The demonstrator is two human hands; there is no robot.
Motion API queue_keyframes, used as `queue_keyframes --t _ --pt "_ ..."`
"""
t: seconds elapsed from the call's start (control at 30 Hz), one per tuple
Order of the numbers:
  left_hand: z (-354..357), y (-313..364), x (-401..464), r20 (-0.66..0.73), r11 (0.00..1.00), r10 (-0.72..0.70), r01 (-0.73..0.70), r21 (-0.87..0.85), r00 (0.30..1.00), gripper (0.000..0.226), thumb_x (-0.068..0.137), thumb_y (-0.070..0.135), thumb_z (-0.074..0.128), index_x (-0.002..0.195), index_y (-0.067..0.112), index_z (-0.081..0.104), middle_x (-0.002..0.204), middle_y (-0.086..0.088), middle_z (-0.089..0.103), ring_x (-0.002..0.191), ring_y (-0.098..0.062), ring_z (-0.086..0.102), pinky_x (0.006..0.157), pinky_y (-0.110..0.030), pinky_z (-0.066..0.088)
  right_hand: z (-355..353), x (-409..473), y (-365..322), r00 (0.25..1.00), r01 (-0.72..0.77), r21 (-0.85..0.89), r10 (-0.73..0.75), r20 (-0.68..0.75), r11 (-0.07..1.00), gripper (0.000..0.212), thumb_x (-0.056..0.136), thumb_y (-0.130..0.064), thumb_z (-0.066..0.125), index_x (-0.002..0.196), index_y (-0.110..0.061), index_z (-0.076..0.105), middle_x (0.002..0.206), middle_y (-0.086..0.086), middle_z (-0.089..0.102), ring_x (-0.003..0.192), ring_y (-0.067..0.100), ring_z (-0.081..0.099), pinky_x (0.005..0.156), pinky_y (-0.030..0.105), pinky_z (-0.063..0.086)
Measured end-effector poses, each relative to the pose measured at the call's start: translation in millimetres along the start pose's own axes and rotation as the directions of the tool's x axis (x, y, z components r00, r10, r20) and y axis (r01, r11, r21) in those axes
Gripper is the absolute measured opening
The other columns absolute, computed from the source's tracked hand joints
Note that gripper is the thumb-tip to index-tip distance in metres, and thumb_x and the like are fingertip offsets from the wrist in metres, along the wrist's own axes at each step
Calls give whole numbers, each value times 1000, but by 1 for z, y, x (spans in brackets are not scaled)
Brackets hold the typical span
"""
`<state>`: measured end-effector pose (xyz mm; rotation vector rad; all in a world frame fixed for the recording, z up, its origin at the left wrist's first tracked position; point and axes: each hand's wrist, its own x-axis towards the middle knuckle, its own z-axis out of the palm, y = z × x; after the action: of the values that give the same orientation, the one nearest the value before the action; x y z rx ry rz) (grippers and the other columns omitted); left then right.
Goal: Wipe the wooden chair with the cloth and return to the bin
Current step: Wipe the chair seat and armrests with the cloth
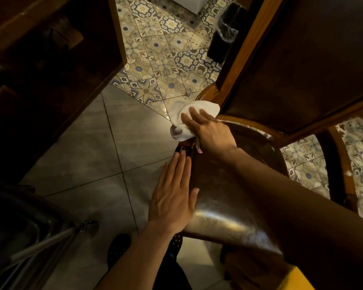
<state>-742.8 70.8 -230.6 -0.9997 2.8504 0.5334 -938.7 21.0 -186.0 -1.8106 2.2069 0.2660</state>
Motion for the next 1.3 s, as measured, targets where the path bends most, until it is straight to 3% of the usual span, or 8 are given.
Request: queue_keyframes --t 0.4,0.47,0.53,0.57,0.83,1.0,1.13,1.3 --pt "-24 -15 -8 60 985 129 -121 -122 990 74 96 58 9 154 16 -10 162 -4 -21 145 -14 -29 115 -31 -15 -4 -43 -32 997 -83 131 83 11 988 83 86 -7 67 153 -35 26 163 -3 21 143 29 31 104 46 42" --pt "-30 -17 -13 1 973 130 -128 -191 991 67 99 54 21 157 21 13 165 -4 11 152 -19 3 119 -31 2 -2 -49 -36 994 -110 193 110 11 975 76 88 -6 62 151 -36 32 160 -2 29 136 31 42 101 46 44" --pt "-46 -21 -15 -141 967 117 -145 -211 983 47 97 46 42 139 24 45 140 0 54 130 -20 48 107 -32 35 -3 -61 -42 990 -129 255 140 -22 958 70 87 -7 60 148 -34 38 153 1 42 128 31 49 98 45 45" --pt "-55 -23 -11 -205 968 121 -161 -191 971 40 94 42 52 130 25 49 128 1 58 120 -19 53 101 -34 41 -6 -68 -43 986 -144 274 162 -43 951 67 87 -9 61 146 -32 41 147 3 49 124 32 53 95 44 46" --pt "-127 -7 38 -219 953 302 -292 79 928 86 65 30 82 141 27 40 140 -1 44 129 -26 37 104 -40 31 -46 -118 -36 947 -240 404 304 -101 883 51 83 -16 70 124 -22 41 111 7 65 97 32 64 76 42 48" --pt "-166 27 49 -101 884 461 -447 135 881 42 77 23 73 114 32 55 110 6 68 111 -18 55 104 -33 32 -77 -168 -25 894 -270 530 414 -174 804 48 74 -26 77 107 -28 42 96 0 65 85 28 64 66 37 44" --pt "-204 62 47 -113 858 511 -499 119 852 42 75 10 73 108 31 59 97 5 71 94 -21 64 82 -32 41 -97 -218 -10 811 -388 613 571 -129 689 48 72 -26 79 110 -32 51 100 -5 67 87 19 63 69 35 48" --pt "-241 106 44 -64 785 599 -570 242 798 31 84 14 64 108 30 55 98 5 69 92 -19 66 79 -33 43 -118 -268 1 665 -544 419 678 -314 727 28 80 -27 69 105 -27 59 90 1 69 78 28 65 58 31 36"
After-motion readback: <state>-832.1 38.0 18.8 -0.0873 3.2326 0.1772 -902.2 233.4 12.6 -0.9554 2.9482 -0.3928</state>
